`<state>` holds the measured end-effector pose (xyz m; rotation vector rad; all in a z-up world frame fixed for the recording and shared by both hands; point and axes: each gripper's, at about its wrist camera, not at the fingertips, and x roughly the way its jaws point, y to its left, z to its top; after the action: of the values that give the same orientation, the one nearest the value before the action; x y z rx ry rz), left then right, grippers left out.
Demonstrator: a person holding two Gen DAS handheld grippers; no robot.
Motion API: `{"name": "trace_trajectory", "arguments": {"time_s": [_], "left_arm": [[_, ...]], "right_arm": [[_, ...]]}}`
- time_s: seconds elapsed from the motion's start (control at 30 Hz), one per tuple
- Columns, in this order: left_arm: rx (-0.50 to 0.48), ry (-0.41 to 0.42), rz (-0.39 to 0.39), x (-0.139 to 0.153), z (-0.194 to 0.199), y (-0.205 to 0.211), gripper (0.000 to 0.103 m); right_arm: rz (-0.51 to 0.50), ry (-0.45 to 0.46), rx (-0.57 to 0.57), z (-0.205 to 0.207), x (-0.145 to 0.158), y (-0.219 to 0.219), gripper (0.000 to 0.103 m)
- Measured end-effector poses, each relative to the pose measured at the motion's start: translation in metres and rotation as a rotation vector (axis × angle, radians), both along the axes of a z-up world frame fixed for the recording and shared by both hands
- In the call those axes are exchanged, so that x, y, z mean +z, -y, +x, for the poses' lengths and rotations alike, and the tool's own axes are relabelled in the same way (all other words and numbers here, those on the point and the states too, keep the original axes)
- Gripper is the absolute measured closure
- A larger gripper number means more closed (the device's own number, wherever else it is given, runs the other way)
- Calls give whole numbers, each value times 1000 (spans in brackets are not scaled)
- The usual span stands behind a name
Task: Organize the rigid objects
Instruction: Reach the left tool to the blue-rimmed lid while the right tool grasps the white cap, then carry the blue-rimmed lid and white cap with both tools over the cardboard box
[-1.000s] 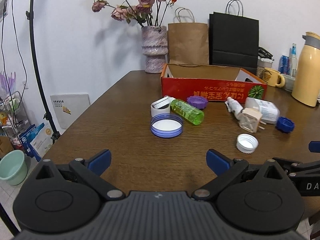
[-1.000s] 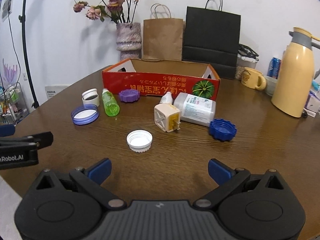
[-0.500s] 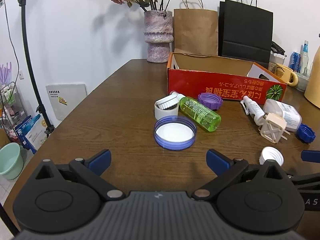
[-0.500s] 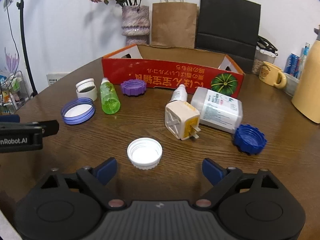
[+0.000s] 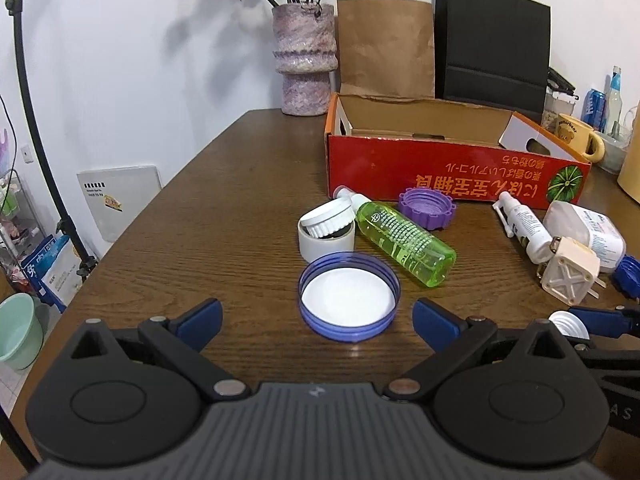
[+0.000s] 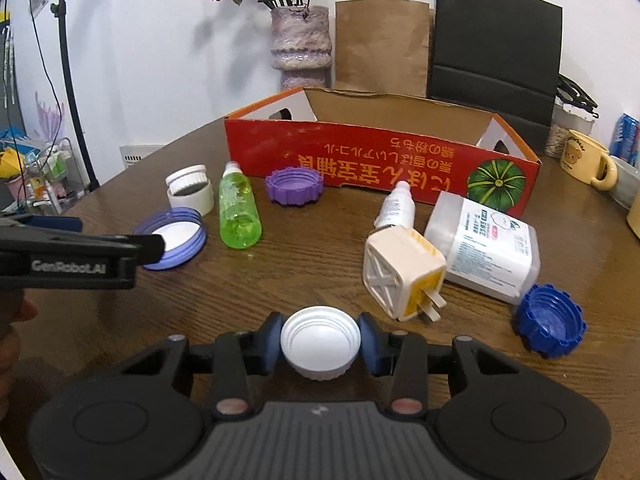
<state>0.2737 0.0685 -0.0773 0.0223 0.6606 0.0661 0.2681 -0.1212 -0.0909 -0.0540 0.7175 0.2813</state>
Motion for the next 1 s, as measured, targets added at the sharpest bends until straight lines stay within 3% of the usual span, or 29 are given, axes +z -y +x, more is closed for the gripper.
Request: {"name": "trace_trajectory", "arguments": {"time_s": [0.4,0.8,0.87,1.0], "left_arm": [[11,-64,-24,-16,35,3,0],[5,-55,-37,-19,39,7,26],[5,-50,-36,-18,39,7,35],[-12,-53,-30,-17,39,9,35]], "right_arm": [[24,20,19,11,3,-1,63],[24,27,26,16,4,-4,63],[24,27,26,16,4,-4,63],[22,31,25,16,5,-5,63]]}}
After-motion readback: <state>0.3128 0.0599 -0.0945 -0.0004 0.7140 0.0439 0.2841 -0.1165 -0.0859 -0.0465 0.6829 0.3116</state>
